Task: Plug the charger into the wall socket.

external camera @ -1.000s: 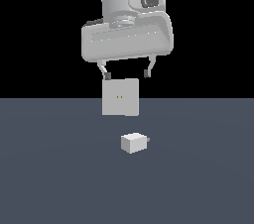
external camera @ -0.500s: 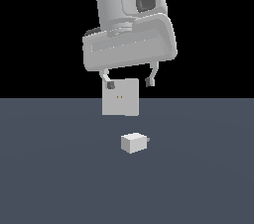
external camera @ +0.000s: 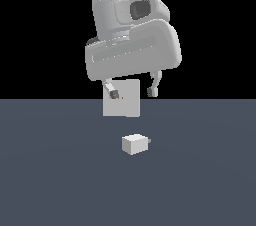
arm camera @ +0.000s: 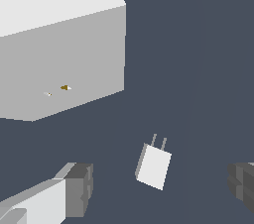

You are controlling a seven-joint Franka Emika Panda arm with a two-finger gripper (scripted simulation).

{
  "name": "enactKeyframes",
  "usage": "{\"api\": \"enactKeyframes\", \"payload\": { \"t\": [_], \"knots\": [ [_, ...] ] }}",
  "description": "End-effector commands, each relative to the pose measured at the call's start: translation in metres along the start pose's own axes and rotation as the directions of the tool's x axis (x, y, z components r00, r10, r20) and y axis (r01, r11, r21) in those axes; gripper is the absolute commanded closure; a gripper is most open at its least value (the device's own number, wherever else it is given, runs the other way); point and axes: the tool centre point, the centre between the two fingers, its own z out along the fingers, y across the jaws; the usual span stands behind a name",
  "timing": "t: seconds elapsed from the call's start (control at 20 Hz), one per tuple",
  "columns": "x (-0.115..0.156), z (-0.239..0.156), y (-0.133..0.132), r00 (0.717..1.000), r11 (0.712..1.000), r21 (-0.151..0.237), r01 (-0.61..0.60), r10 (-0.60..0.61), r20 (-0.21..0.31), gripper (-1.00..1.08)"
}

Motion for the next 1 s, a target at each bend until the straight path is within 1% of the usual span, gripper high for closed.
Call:
{"api": "enactKeyframes", "payload": {
  "t": [0.0, 0.4, 0.95],
  "knots": [
    [-0.003, 0.004, 0.002, 0.999, 0.999, -0.008, -0.037, 0.037, -0.017, -0.92],
    [-0.011, 0.018, 0.007, 0.986, 0.987, -0.031, -0.155, 0.152, -0.071, -0.92],
    [-0.02, 0.036, 0.012, 0.947, 0.953, -0.054, -0.299, 0.289, -0.14, -0.92]
  ]
}}
